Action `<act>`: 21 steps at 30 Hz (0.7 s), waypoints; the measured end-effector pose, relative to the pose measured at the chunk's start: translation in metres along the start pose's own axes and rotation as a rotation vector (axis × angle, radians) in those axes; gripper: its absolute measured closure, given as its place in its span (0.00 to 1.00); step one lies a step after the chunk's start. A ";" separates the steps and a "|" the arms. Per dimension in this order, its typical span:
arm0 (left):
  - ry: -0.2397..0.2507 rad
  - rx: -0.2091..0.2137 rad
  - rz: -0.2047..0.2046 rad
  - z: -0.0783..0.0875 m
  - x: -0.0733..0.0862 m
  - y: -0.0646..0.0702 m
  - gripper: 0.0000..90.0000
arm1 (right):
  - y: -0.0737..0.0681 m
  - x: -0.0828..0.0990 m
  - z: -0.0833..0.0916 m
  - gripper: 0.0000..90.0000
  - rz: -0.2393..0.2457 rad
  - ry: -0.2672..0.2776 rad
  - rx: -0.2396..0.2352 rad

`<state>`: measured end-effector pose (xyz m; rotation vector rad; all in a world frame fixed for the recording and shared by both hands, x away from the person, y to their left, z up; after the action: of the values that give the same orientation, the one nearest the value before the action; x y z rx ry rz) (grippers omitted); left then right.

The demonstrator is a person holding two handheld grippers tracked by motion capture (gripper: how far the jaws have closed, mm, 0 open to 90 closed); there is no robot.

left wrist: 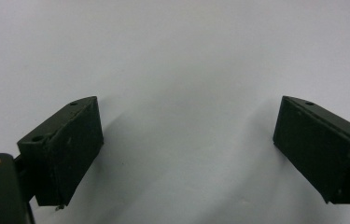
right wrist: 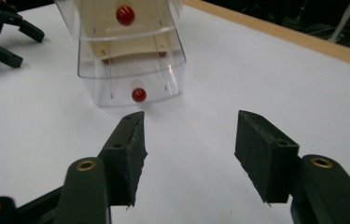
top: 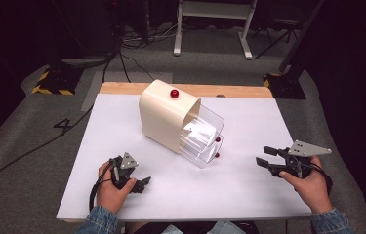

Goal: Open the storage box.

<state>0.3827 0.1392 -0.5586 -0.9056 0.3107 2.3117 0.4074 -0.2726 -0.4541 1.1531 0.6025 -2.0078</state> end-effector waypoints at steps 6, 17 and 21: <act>0.000 0.000 0.000 0.000 0.000 0.000 0.09 | 0.011 0.030 0.006 0.46 -0.025 -0.072 0.035; 0.000 -0.001 0.000 0.000 0.000 0.000 0.09 | 0.029 0.084 -0.001 0.42 -0.035 -0.205 0.102; -0.001 -0.003 -0.008 0.000 0.000 0.000 0.09 | 0.032 0.095 -0.003 0.40 -0.049 -0.219 0.103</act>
<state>0.3829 0.1397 -0.5585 -0.9049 0.3027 2.3059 0.4030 -0.3243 -0.5397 0.9673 0.4237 -2.1924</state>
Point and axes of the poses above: each handheld gripper's, and its own axes: z roughly backward along the jaws, x roughly out of its underside, y roughly to its right, the point moved 10 cm from there along -z, roughly forward along the jaws, and after that the axes turned 3 degrees about -x, right-handed, at the moved point
